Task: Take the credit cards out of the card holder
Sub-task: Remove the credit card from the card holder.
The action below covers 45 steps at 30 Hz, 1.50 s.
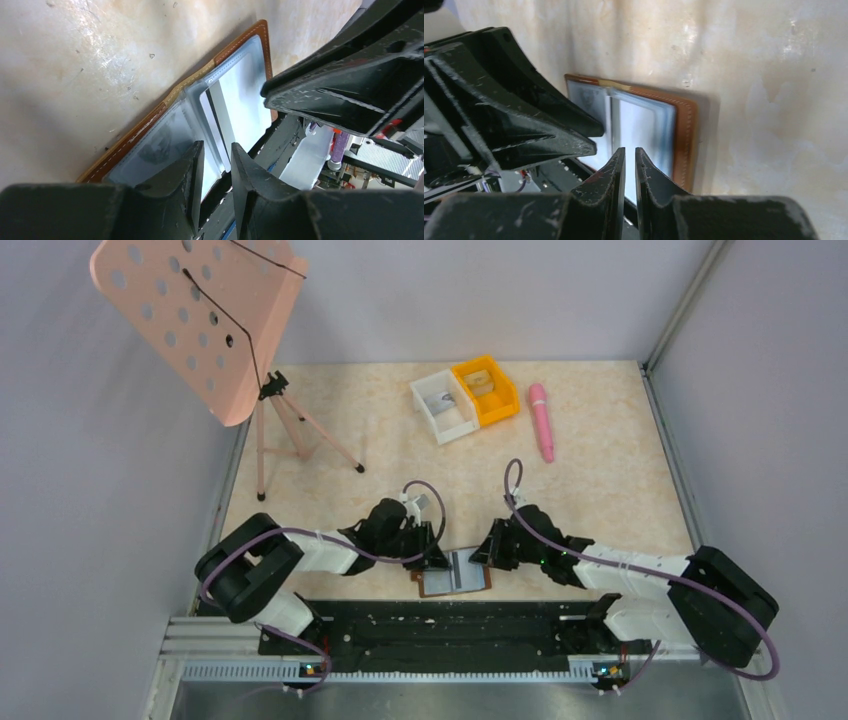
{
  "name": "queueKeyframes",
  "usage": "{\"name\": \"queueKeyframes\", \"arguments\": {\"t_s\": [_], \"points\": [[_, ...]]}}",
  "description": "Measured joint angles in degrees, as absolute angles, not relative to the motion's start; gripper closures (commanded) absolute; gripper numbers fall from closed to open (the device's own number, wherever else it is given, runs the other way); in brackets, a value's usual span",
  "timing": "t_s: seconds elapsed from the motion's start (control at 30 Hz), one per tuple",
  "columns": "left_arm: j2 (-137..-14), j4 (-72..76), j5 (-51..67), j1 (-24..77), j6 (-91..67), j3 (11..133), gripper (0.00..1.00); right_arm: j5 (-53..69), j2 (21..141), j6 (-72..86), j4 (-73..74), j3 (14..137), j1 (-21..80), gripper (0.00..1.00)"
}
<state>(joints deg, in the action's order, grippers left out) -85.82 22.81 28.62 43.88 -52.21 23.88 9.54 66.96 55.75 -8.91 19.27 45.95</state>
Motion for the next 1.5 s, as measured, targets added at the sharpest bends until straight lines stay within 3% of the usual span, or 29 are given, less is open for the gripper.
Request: {"name": "queueKeyframes", "arguments": {"t_s": [0.67, 0.93, 1.3, 1.43, 1.5], "points": [[-88.8, 30.9, 27.6, 44.9, -55.2, 22.4, 0.67, 8.9, 71.9, 60.3, -17.4, 15.4, 47.6, 0.88], [-88.8, 33.0, 27.4, 44.9, -57.1, 21.1, 0.8, 8.9, 72.1, 60.9, -18.4, 15.0, 47.6, 0.87], [-88.8, 36.2, 28.5, 44.9, -60.3, 19.9, 0.8, 8.9, 72.0, 61.8, -19.1, 14.6, 47.6, 0.88], [-88.8, 36.9, 29.0, 44.9, -60.8, 19.6, 0.88, 8.8, 72.1, 63.7, -21.0, 13.3, 47.6, 0.88], [-88.8, 37.3, 29.2, 44.9, -61.4, 19.4, 0.96, 9.0, 72.1, 65.3, -22.0, 12.7, 47.6, 0.87]]}}
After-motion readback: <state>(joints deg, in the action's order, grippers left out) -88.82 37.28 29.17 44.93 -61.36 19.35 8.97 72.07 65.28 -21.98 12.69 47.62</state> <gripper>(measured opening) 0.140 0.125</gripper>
